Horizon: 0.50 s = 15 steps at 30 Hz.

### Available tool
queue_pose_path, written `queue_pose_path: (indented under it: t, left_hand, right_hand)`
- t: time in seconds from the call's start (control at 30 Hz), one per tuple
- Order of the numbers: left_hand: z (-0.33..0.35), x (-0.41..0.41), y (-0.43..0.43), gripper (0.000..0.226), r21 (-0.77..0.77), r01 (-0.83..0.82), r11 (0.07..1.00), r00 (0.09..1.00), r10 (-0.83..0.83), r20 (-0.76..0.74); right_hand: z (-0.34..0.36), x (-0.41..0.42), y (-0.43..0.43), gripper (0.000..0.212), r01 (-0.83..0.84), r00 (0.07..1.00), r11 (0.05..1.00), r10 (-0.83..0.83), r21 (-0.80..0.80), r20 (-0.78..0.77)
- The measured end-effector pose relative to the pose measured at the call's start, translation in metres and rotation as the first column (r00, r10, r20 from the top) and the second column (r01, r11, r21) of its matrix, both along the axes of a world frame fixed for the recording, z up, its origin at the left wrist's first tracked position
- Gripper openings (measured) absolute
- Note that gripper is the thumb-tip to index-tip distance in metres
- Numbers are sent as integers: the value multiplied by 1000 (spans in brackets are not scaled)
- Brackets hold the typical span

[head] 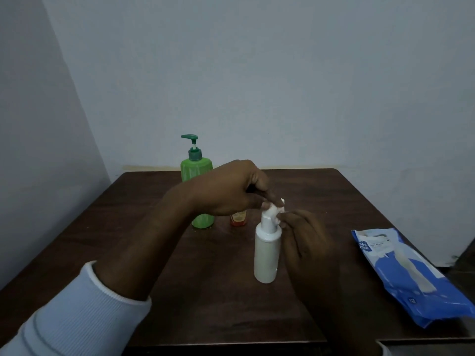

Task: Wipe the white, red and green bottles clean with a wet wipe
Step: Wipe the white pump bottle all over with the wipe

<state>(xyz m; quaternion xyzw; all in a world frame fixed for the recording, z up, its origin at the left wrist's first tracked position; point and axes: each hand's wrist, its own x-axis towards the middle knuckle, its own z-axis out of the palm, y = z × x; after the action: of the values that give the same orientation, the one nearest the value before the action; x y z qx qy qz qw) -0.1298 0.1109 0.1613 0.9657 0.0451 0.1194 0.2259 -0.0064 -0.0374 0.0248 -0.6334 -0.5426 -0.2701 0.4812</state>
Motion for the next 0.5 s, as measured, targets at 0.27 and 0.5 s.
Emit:
queue_pose_path:
  t: [0.27,0.5]
  left_hand:
    - [-3,4,6,19,73,9,997,1000,-9,13]
    - [0,3,13,18,42,32,999,999,-32,-7]
  right_hand:
    - [-2,-6,6,24,-58,998,998,59,36,-33]
    - [-11,0,15,24,-66,995,995,72,77,-74]
